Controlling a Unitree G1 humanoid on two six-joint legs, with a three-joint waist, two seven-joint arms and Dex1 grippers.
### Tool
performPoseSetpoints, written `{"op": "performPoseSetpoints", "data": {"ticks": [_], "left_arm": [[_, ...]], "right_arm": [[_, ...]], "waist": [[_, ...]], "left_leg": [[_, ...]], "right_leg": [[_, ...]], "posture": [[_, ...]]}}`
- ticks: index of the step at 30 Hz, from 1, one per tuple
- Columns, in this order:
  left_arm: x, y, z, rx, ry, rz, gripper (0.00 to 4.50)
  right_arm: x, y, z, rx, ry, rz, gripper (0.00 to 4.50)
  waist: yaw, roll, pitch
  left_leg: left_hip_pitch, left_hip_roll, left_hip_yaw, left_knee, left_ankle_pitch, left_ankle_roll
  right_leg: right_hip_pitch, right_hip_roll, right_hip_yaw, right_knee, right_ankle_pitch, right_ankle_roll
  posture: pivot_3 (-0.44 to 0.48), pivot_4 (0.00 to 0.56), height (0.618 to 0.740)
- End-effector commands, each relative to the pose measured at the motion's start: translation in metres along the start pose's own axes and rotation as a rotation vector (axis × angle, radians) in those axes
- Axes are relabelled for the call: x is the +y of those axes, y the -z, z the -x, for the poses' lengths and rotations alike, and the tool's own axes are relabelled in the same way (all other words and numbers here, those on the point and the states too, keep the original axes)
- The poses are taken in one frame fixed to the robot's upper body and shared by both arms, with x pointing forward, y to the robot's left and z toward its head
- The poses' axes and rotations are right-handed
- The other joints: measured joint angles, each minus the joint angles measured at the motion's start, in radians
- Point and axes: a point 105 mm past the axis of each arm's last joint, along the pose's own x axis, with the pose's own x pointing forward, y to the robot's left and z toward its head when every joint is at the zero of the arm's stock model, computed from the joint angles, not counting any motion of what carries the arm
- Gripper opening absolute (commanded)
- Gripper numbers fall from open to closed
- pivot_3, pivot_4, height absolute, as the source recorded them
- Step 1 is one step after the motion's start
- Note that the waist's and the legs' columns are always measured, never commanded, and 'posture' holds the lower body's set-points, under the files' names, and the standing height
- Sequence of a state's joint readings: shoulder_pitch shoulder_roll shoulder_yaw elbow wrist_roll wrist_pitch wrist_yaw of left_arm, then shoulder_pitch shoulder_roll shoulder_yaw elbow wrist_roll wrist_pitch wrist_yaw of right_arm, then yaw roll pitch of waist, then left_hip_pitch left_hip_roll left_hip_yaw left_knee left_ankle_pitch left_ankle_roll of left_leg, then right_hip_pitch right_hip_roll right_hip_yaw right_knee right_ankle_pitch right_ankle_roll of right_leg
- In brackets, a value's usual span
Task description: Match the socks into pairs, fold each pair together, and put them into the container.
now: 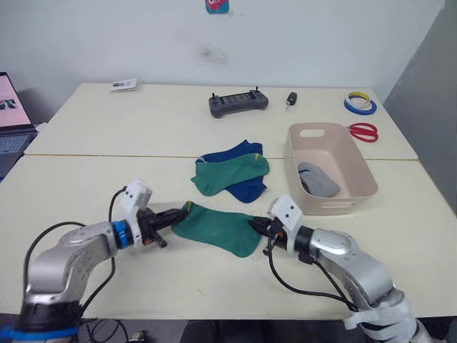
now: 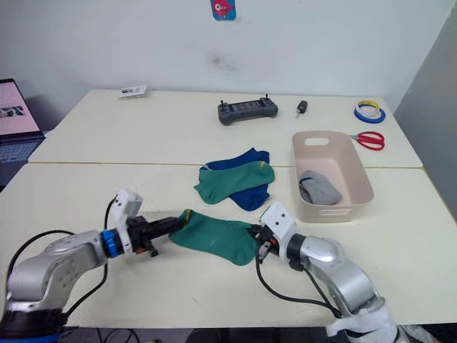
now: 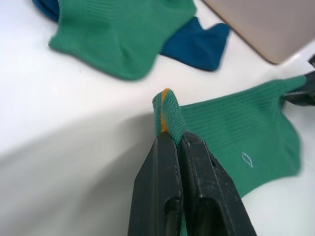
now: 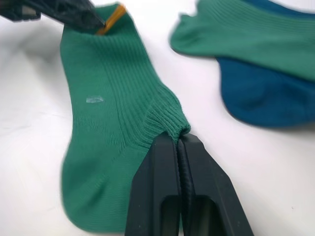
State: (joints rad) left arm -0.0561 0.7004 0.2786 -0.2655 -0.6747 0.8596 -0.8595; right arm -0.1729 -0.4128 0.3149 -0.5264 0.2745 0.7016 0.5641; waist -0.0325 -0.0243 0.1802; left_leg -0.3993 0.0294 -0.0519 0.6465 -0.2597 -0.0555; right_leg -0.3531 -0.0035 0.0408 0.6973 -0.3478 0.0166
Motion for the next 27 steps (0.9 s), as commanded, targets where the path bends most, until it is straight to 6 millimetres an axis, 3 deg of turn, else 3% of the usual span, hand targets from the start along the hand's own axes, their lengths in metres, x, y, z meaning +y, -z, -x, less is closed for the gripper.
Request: {"op": "performPoseSetpoints", "data": {"ticks": [1,4,7,12,19,27], "left_arm": [[-0.020,-0.005,0.016,-0.019,0.053,0.024,0.00],[-0.037,0.006,0.025,-0.001,0.101,0.084,0.00],[-0.042,0.022,0.022,0.011,0.071,0.106,0.00],[-0.025,0.038,0.012,-0.029,-0.080,0.082,0.00],[-0.016,0.052,0.009,-0.058,-0.186,0.046,0.00],[-0.017,0.053,0.004,-0.102,-0.221,0.073,0.00]], "right_arm": [[0.016,-0.018,0.021,-0.036,-0.089,-0.020,0.04],[0.032,-0.014,0.041,0.035,-0.207,-0.101,0.04],[0.030,0.001,0.051,0.142,-0.219,-0.129,0.04],[0.010,0.014,0.037,0.197,-0.106,-0.071,0.04],[0.005,0.016,0.015,0.186,-0.060,0.049,0.04],[0.003,0.013,0.010,0.172,-0.056,0.065,0.04]], "waist": [[0.002,0.000,0.000],[0.002,0.000,0.000],[0.002,0.000,0.000],[0.002,0.000,-0.001],[0.002,0.000,-0.001],[0.002,0.000,-0.001]], "left_leg": [[0.000,0.000,0.000,0.000,0.000,0.000],[0.000,0.000,0.000,0.000,0.000,0.000],[0.001,0.000,0.000,0.000,0.000,0.000],[0.002,-0.001,0.000,-0.001,0.000,0.000],[0.001,0.000,0.000,-0.001,0.000,0.000],[0.001,-0.001,0.000,-0.001,0.000,0.000]], "right_leg": [[0.000,0.000,0.000,0.000,0.000,0.000],[0.001,-0.001,0.000,0.000,0.000,0.000],[0.001,-0.001,0.000,0.000,0.000,0.000],[0.001,0.000,0.000,0.000,0.000,0.000],[0.000,0.001,0.001,-0.001,0.000,0.000],[0.001,0.000,0.000,-0.001,0.000,0.000]], "posture": [[0.000,0.150,0.740],[0.000,0.150,0.740],[0.000,0.150,0.740],[0.000,0.150,0.740],[0.000,0.150,0.740],[0.000,0.150,0.740]]}}
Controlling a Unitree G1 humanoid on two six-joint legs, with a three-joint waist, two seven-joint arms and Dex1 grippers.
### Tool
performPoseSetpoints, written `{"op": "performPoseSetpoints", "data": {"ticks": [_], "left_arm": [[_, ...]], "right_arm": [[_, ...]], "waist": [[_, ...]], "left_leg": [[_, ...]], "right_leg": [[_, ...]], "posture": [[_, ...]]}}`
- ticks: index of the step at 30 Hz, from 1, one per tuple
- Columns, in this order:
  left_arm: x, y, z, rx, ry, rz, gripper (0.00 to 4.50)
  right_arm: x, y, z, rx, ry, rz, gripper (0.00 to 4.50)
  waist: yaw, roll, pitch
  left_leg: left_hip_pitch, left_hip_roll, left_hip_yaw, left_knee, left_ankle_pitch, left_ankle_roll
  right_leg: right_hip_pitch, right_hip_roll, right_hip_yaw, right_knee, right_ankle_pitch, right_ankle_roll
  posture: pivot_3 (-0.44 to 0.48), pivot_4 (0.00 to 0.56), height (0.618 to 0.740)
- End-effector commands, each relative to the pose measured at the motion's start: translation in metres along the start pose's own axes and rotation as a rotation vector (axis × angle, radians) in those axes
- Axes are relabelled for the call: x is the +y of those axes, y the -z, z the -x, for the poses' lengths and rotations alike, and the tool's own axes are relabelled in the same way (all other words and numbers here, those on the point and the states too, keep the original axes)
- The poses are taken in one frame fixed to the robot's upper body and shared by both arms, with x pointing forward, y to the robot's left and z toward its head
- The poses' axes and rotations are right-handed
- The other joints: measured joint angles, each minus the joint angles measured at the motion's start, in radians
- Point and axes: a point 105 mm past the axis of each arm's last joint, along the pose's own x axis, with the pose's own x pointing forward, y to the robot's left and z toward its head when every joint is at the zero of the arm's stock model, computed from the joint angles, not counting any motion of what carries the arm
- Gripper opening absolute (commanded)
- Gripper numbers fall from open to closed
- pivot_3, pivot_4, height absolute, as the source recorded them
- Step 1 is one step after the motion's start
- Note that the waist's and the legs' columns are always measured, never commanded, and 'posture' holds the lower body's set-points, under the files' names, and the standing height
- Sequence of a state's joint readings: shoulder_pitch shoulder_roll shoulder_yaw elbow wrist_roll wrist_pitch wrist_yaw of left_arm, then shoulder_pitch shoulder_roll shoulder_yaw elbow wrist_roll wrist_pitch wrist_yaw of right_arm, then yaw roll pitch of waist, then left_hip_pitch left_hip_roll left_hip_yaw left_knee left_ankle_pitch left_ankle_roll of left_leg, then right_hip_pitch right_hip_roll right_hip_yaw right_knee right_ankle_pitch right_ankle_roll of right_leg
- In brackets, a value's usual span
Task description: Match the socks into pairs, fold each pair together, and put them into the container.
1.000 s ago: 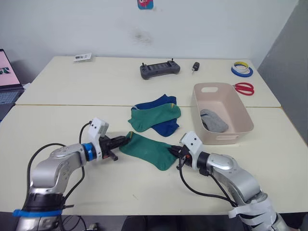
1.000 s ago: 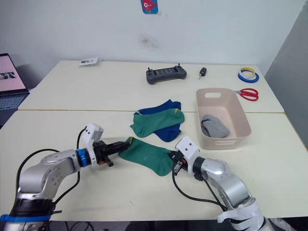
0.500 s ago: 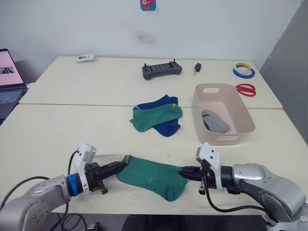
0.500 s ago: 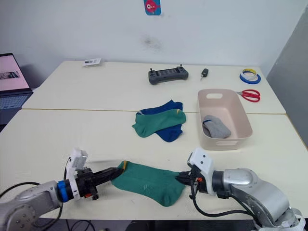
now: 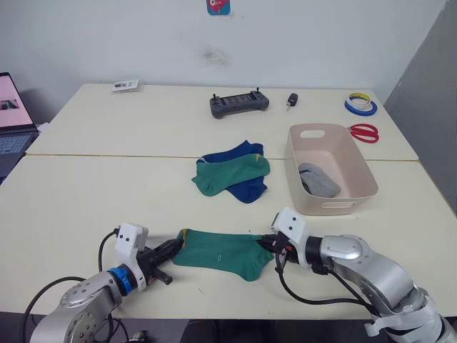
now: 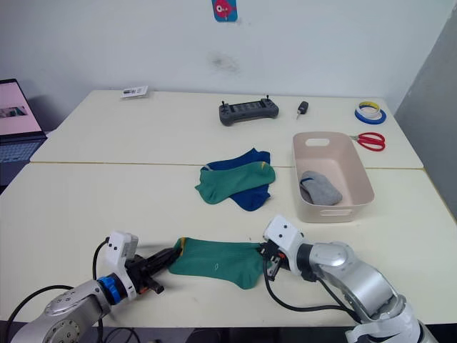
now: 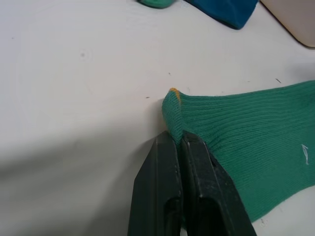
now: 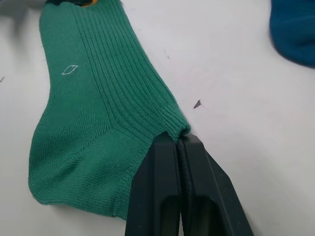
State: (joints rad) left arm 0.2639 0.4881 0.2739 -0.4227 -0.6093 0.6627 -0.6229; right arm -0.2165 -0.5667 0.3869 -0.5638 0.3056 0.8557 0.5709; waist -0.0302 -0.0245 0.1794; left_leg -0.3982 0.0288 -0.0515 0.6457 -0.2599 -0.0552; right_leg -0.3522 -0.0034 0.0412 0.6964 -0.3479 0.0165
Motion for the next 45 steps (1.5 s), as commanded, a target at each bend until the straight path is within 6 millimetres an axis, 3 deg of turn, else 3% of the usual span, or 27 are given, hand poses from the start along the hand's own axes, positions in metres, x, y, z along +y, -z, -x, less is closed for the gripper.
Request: {"op": "performPoseSetpoints", "data": {"ticks": [1,2,7,13,14,17,20,25,38,41,45], "left_arm": [[-0.006,-0.004,-0.002,-0.018,0.017,0.003,0.00],[-0.005,-0.003,-0.001,-0.011,0.009,0.002,0.00],[0.007,-0.004,0.004,-0.003,-0.057,-0.010,1.26],[0.020,-0.012,0.021,-0.032,-0.115,-0.035,3.19],[0.022,-0.014,0.022,-0.041,-0.121,-0.042,3.48],[0.029,-0.026,0.023,-0.096,-0.137,-0.055,4.45],[0.038,-0.049,0.011,-0.179,-0.152,-0.057,4.48],[0.041,-0.079,-0.030,-0.210,-0.117,-0.033,4.48],[0.041,-0.120,-0.118,-0.199,-0.084,-0.165,4.48],[0.040,-0.122,-0.133,-0.189,-0.083,-0.167,3.87],[0.040,-0.123,-0.149,-0.176,-0.072,-0.167,2.56]], "right_arm": [[-0.001,-0.013,0.001,-0.054,0.010,0.033,0.24],[-0.002,-0.013,0.001,-0.057,0.016,0.038,0.49],[-0.006,-0.017,0.005,-0.077,0.035,0.074,2.11],[-0.014,-0.025,0.018,-0.112,0.069,0.124,4.31],[-0.016,-0.027,0.020,-0.123,0.075,0.128,4.50],[-0.018,-0.038,0.026,-0.163,0.075,0.148,4.50],[-0.021,-0.054,0.030,-0.229,0.081,0.166,4.50],[-0.030,-0.075,0.030,-0.297,0.127,0.188,4.50],[-0.030,-0.086,0.029,-0.322,0.170,0.199,4.50],[-0.030,-0.085,0.030,-0.320,0.175,0.200,4.50],[-0.030,-0.085,0.030,-0.318,0.181,0.201,4.50]], "waist": [[0.000,0.000,0.000],[0.000,0.000,0.000],[-0.001,0.000,0.000],[-0.003,0.000,0.000],[-0.002,0.000,0.000],[0.000,0.000,0.000],[0.001,0.000,0.000],[0.003,-0.002,-0.001],[0.001,-0.003,-0.001],[0.001,-0.003,-0.001],[0.000,-0.003,-0.001]], "left_leg": [[0.000,0.000,0.000,0.000,0.000,0.000],[0.000,0.000,0.000,0.000,0.000,0.000],[0.000,0.000,0.000,0.000,0.000,0.000],[0.001,0.000,0.000,0.000,0.000,0.000],[0.001,0.000,0.000,0.000,0.000,0.000],[0.000,0.000,0.000,0.000,0.000,0.000],[0.000,0.000,0.000,0.000,0.000,0.000],[-0.001,-0.001,-0.001,0.000,0.000,0.000],[-0.001,-0.001,0.000,0.001,0.001,-0.002],[-0.002,-0.001,0.000,0.001,0.002,-0.004],[-0.002,-0.001,0.000,0.001,0.002,-0.004]], "right_leg": [[0.000,0.000,0.000,0.000,0.000,0.000],[0.000,0.000,0.000,0.000,0.000,0.000],[0.000,0.000,0.000,0.000,0.000,0.000],[0.000,0.001,0.000,0.000,0.000,0.000],[0.000,0.001,0.000,0.000,0.000,0.000],[0.000,0.001,0.000,0.000,0.000,0.000],[0.000,0.001,-0.001,0.000,0.000,0.000],[0.000,0.001,-0.002,0.000,0.000,0.000],[-0.001,0.001,-0.001,0.001,0.000,0.000],[-0.001,0.000,-0.001,0.000,0.000,0.000],[-0.001,0.000,-0.002,0.001,0.000,0.000]], "posture": [[0.000,0.150,0.740],[0.000,0.150,0.740],[0.000,0.150,0.740],[0.000,0.150,0.740],[0.000,0.150,0.740],[0.000,0.150,0.740],[0.000,0.150,0.740],[0.000,0.150,0.740],[0.000,0.150,0.740],[0.000,0.150,0.740],[0.000,0.150,0.740]]}}
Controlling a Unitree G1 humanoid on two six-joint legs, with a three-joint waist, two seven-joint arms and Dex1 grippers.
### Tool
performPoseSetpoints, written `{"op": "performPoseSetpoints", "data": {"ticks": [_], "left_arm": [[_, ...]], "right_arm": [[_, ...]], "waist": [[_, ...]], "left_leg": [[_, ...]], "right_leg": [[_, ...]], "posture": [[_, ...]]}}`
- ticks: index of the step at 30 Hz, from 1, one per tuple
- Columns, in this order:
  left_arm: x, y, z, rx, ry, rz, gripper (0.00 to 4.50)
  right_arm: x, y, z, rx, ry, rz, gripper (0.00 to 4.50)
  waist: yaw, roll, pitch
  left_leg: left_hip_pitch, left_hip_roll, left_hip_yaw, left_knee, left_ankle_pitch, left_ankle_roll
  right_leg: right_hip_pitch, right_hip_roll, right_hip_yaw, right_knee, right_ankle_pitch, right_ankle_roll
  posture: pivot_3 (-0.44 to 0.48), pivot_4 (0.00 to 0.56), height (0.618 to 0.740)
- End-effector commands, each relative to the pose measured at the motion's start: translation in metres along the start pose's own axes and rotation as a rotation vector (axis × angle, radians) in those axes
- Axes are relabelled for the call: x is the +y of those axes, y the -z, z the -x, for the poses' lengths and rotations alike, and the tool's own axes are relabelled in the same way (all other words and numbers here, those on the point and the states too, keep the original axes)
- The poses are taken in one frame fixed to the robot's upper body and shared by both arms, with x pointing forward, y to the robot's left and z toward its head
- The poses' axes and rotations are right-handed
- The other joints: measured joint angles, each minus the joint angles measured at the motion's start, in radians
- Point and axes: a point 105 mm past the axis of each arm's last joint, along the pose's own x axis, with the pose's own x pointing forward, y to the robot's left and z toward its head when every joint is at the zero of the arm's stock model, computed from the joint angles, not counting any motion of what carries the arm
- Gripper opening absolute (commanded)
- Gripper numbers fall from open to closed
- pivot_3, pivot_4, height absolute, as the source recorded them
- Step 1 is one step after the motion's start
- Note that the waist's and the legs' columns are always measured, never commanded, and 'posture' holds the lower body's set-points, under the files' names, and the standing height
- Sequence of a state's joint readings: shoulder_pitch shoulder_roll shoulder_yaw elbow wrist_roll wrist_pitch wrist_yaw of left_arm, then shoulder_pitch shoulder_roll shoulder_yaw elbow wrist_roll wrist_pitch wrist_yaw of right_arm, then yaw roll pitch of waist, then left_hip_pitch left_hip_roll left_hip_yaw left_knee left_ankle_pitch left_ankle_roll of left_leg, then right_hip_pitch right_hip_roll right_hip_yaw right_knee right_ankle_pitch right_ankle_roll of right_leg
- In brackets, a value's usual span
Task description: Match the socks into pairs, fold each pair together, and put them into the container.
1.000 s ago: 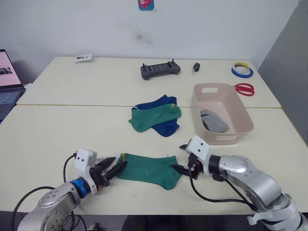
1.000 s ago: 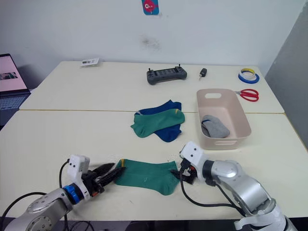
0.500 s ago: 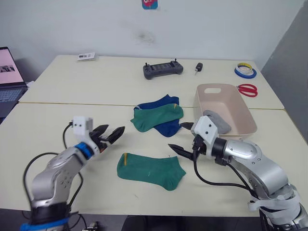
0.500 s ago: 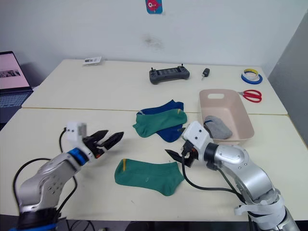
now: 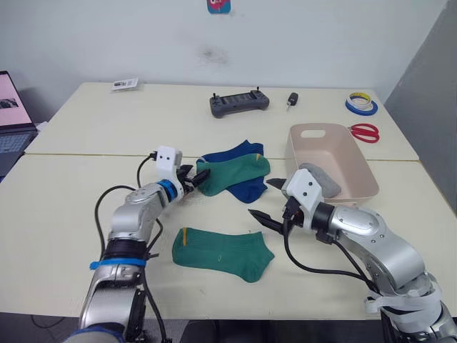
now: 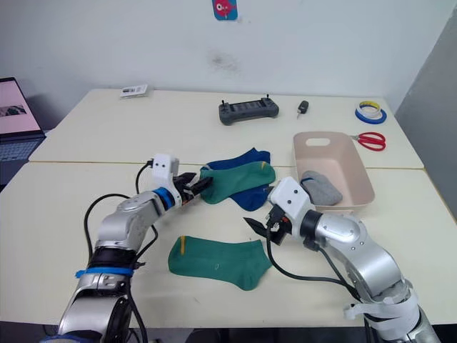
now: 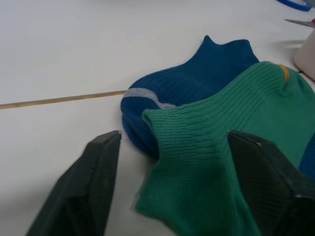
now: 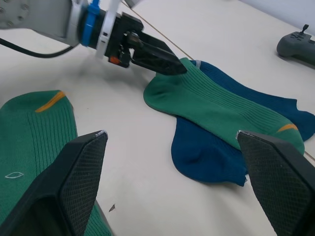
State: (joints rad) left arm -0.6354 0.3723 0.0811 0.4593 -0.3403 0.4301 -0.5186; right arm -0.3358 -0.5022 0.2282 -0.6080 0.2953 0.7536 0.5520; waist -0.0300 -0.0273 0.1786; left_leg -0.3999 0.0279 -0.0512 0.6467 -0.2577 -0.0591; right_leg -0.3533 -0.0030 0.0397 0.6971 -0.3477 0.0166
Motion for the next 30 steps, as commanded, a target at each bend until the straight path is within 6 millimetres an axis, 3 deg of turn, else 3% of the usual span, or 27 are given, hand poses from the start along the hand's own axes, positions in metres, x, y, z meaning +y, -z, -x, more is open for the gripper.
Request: {"op": "performPoseSetpoints", "data": {"ticks": [1,8,17,28,30], "left_arm": [[-0.003,-0.012,-0.009,-0.032,0.024,-0.042,2.21],[-0.008,-0.014,-0.002,-0.050,0.061,-0.057,0.02],[-0.007,-0.032,0.027,-0.104,0.094,-0.027,0.02],[0.035,-0.044,0.057,-0.115,-0.014,0.087,0.02],[0.035,-0.041,0.061,-0.086,0.001,0.085,0.02]], "right_arm": [[0.001,-0.014,0.003,-0.041,0.015,0.045,4.50],[0.000,-0.014,0.006,-0.037,0.031,0.046,4.50],[0.000,-0.014,0.005,-0.036,0.023,0.049,4.50],[0.000,-0.014,0.003,-0.040,0.009,0.053,4.50],[0.000,-0.013,0.003,-0.039,0.009,0.051,4.50]], "waist": [[0.000,0.000,0.000],[0.000,0.000,0.000],[0.000,0.000,0.000],[-0.002,0.000,0.000],[-0.002,0.000,0.000]], "left_leg": [[0.000,0.000,0.000,0.000,0.000,0.000],[0.000,0.000,0.000,0.000,0.000,0.000],[0.000,0.001,-0.001,0.000,0.000,0.000],[0.000,0.001,-0.001,0.000,0.000,0.000],[0.000,0.001,-0.001,0.000,0.000,0.000]], "right_leg": [[0.000,0.000,0.000,0.000,0.000,0.000],[0.000,0.000,0.000,0.000,0.000,0.000],[0.000,0.000,0.001,0.000,0.000,0.000],[0.000,0.000,0.000,0.000,0.000,0.000],[0.000,0.000,0.000,0.000,0.000,0.000]], "posture": [[0.000,0.150,0.740],[0.000,0.150,0.740],[0.000,0.150,0.740],[0.000,0.150,0.740],[0.000,0.150,0.740]]}}
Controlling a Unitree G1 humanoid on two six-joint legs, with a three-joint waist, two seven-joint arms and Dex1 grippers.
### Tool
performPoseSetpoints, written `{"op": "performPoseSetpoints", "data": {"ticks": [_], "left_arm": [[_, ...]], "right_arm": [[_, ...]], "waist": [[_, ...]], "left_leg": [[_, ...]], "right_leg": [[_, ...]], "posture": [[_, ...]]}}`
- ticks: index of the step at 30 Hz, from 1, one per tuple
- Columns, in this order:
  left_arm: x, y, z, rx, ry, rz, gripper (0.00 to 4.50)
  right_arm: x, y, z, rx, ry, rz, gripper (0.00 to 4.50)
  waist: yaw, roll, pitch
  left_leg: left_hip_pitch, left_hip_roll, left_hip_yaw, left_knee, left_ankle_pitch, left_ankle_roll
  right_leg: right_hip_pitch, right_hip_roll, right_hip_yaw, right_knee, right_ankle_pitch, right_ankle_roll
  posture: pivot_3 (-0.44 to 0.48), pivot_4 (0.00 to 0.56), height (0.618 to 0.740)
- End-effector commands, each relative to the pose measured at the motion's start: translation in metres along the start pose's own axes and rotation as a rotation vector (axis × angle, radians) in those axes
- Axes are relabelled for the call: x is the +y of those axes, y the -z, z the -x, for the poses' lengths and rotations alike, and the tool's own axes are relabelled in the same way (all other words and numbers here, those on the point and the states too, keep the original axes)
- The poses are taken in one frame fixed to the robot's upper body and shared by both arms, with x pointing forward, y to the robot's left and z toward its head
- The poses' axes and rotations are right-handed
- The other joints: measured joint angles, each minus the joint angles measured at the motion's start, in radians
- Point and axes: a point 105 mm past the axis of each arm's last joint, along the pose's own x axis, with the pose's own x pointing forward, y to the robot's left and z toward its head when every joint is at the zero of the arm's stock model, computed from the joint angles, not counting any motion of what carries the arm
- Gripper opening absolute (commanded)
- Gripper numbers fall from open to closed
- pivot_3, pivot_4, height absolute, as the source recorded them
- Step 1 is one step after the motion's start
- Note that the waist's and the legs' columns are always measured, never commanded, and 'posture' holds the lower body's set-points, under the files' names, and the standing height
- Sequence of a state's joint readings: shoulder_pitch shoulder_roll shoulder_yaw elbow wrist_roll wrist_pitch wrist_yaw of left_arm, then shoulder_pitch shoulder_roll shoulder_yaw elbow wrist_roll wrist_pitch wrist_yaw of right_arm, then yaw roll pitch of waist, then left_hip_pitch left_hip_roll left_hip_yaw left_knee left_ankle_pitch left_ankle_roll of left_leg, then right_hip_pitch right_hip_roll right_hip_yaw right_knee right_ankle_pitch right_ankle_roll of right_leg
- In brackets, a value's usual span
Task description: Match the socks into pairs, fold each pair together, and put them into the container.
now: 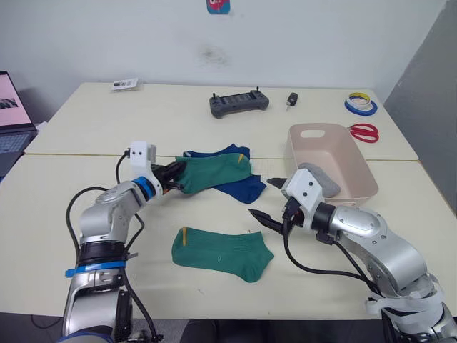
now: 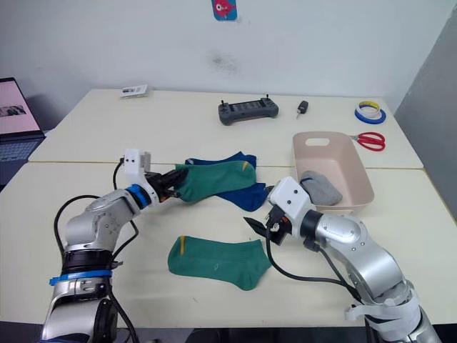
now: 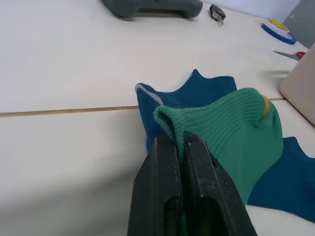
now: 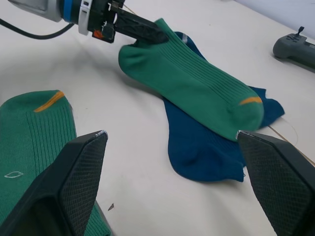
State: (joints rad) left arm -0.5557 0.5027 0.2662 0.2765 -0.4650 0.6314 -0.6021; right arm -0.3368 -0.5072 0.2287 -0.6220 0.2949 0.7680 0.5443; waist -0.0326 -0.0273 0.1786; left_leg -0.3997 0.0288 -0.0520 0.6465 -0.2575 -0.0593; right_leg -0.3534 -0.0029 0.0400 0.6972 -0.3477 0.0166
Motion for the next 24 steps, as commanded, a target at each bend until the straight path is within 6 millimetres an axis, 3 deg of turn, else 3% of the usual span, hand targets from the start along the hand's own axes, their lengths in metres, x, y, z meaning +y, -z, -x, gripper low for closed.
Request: {"op": "performPoseSetpoints", "data": {"ticks": [1,6,10,16,20,24], "left_arm": [[-0.002,-0.009,0.008,-0.004,0.031,-0.019,0.02],[-0.010,0.005,0.007,0.049,0.086,-0.008,0.02],[-0.002,0.012,0.012,0.068,0.052,-0.071,1.00],[0.025,-0.002,0.038,-0.066,-0.038,-0.062,2.83],[0.038,0.005,0.058,-0.062,-0.068,0.018,2.83],[0.034,0.017,0.069,-0.013,-0.031,0.124,2.83]], "right_arm": [[0.000,-0.012,0.002,-0.044,0.002,0.045,4.50],[0.000,-0.012,0.000,-0.046,-0.006,0.045,4.50],[0.001,-0.012,0.001,-0.048,-0.006,0.046,4.50],[0.005,-0.012,0.000,-0.051,-0.010,0.034,4.50],[0.006,-0.013,0.000,-0.058,-0.012,0.033,4.50],[0.007,-0.013,-0.002,-0.061,-0.019,0.036,4.50]], "waist": [[0.001,0.000,0.000],[0.004,0.000,0.000],[0.003,0.000,0.000],[-0.001,0.000,0.000],[0.001,0.000,0.000],[0.001,0.000,0.000]], "left_leg": [[0.000,0.000,0.000,0.000,0.000,0.000],[0.000,-0.001,0.000,0.000,0.000,0.000],[0.000,-0.001,0.000,0.000,0.000,0.000],[0.000,0.001,0.000,0.000,0.000,0.000],[0.000,0.000,0.000,0.000,0.000,0.000],[0.000,0.000,0.000,0.000,-0.001,0.001]], "right_leg": [[0.000,0.000,0.000,0.000,0.000,0.000],[0.000,-0.001,0.000,0.000,0.000,0.000],[0.000,-0.001,0.000,0.000,0.000,0.000],[0.000,0.000,0.000,0.000,0.000,0.000],[0.000,0.000,0.000,0.000,0.000,0.000],[0.000,-0.001,0.000,0.000,0.000,0.000]], "posture": [[0.000,0.150,0.740],[0.000,0.150,0.740],[0.000,0.150,0.740],[0.000,0.150,0.740],[0.000,0.150,0.740],[0.000,0.150,0.740]]}}
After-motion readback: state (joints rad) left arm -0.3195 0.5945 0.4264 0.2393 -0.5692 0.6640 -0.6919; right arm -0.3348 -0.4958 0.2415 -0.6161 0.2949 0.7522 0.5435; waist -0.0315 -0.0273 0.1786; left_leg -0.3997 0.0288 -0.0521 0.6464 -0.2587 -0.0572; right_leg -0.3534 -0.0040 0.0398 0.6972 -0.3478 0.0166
